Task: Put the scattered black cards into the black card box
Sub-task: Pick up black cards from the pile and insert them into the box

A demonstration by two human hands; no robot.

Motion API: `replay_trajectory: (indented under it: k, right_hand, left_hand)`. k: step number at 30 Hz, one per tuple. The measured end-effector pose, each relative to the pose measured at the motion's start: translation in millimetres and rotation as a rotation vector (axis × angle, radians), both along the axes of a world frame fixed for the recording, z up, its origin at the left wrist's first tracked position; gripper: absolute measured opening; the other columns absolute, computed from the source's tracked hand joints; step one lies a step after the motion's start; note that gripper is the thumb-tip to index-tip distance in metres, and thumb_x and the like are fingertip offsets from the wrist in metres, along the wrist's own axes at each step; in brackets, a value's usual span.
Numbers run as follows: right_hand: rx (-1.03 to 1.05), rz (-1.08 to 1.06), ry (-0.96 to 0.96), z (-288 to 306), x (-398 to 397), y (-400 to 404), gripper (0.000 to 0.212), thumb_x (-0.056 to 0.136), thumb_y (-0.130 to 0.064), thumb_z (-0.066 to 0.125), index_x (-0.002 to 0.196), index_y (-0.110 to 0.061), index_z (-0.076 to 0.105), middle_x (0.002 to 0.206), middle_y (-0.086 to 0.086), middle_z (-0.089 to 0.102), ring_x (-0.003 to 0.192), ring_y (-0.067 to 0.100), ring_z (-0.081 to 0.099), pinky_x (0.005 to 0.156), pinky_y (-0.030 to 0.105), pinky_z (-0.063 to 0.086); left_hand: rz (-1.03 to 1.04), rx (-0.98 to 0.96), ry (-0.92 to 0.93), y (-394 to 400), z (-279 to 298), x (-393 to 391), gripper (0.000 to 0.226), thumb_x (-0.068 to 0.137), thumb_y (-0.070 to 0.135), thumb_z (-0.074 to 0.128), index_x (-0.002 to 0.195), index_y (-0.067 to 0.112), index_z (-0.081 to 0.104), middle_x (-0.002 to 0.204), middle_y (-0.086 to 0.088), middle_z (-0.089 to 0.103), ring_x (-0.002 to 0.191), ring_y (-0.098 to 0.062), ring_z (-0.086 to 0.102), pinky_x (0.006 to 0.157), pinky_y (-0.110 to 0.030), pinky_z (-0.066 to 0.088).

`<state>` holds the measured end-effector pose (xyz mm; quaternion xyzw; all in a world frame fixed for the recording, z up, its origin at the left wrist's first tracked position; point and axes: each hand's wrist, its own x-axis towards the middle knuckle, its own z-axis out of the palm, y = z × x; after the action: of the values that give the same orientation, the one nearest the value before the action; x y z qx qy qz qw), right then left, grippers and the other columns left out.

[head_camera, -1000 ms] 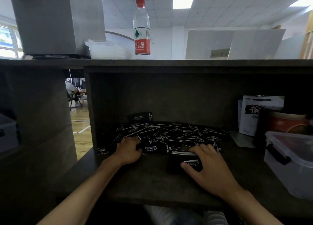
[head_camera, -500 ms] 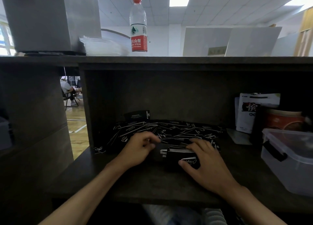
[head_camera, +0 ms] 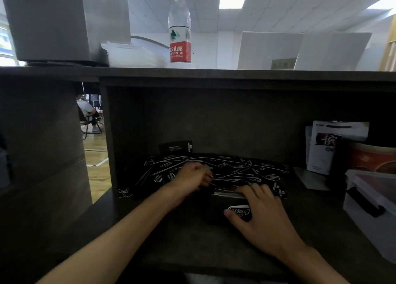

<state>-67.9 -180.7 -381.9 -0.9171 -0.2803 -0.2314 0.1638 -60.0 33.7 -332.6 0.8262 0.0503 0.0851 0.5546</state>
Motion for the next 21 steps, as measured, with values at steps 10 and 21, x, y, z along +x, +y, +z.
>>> replay_trajectory:
  k: [10, 21]
  right_hand:
    - [0.013, 0.009, 0.050, 0, 4, -1, 0.064, 0.074, -0.087, 0.026, 0.126, -0.050, 0.035, 0.116, -0.029, 0.035, 0.111, -0.005, 0.030, 0.103, 0.032, 0.035]
    - [0.014, -0.001, 0.006, 0, 0, 1, 0.061, 0.077, -0.083, 0.028, 0.124, -0.047, 0.039, 0.112, -0.028, 0.040, 0.108, -0.002, 0.033, 0.098, 0.031, 0.037]
  left_hand:
    - [0.365, 1.123, 0.196, 119, -13, 92, 0.044, 0.098, 0.040, 0.043, 0.139, 0.025, 0.046, 0.137, -0.011, 0.054, 0.128, -0.030, 0.046, 0.103, -0.040, 0.036]
    - [0.172, 0.979, -0.090, 98, -21, 44, 0.032, 0.090, 0.009, 0.048, 0.110, 0.024, 0.067, 0.116, -0.004, 0.068, 0.110, -0.025, 0.062, 0.093, -0.032, 0.046]
